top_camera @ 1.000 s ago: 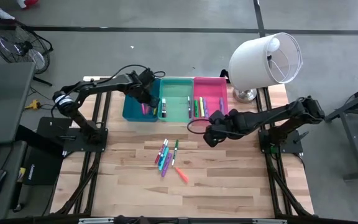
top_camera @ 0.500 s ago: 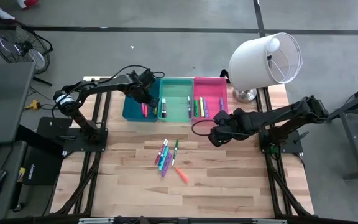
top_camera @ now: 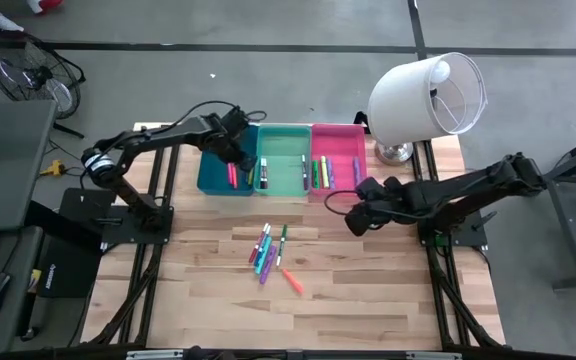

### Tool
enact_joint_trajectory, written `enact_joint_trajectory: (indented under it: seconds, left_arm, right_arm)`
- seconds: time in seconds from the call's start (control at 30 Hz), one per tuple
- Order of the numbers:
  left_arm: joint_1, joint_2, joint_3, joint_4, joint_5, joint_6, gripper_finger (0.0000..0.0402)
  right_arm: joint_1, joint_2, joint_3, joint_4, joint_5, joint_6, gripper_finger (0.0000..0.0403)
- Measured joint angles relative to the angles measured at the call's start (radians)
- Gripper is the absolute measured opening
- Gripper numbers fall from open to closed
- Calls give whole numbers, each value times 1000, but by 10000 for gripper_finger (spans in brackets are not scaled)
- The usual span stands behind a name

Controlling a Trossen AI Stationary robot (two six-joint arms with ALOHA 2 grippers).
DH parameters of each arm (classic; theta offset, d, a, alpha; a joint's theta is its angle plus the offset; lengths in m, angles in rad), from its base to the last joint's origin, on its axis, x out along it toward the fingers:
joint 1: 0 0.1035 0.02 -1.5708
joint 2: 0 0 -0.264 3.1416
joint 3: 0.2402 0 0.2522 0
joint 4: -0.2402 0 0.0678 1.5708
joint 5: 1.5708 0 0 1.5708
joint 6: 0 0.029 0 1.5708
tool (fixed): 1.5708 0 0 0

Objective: Pick & Place Markers
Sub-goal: Put the orange pen into the blue bin

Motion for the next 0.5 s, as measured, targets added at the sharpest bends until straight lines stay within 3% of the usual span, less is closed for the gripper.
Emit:
enact_joint_trajectory:
  seconds: [0.5]
  left_arm:
    - [0,-277,2,14,-42,109,150]
  right_arm:
    - [4,-221,-229,284,-22,22,201]
